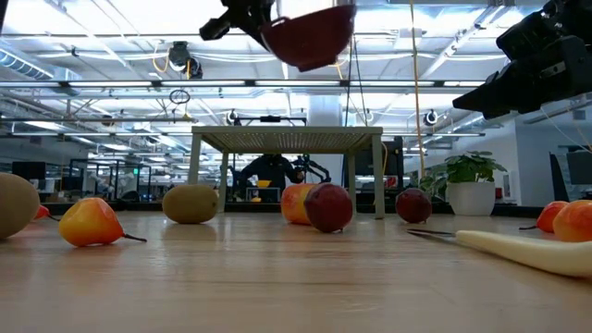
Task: Pick & Place Fruit
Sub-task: Put the violet strainer bowl on the shelf
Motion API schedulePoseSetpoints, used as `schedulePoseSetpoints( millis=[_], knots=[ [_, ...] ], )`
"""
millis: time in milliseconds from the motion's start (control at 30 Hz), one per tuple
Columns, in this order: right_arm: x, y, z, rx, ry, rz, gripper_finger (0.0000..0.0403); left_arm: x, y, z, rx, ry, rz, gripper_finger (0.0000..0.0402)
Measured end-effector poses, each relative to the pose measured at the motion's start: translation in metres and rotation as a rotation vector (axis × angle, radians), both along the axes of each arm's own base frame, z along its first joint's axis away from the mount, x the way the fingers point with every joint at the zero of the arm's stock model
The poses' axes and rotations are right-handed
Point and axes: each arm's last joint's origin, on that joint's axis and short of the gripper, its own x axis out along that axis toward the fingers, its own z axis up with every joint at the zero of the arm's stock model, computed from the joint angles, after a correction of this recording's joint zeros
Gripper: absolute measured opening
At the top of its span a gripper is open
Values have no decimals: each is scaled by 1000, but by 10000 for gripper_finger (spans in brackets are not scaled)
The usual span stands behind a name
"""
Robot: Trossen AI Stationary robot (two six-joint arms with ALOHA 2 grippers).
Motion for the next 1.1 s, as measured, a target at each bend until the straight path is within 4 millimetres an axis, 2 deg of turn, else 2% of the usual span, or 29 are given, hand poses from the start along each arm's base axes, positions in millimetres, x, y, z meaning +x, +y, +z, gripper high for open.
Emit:
schedulePoseSetpoints(
  millis=[333, 600, 800, 1100],
  knots=[
    [0, 0, 0, 5, 0, 2, 4, -24, 55, 14, 56, 59, 47, 0],
    [0, 0, 0, 5, 0, 2, 4, -45, 97, 14, 31, 59, 108, 0],
    [0, 0, 0, 5, 0, 2, 4, -56, 115, 14, -9, 43, 139, 0],
    [0, 0, 0, 6, 1, 3, 4, -65, 124, 12, -46, 55, 173, 0]
  ],
)
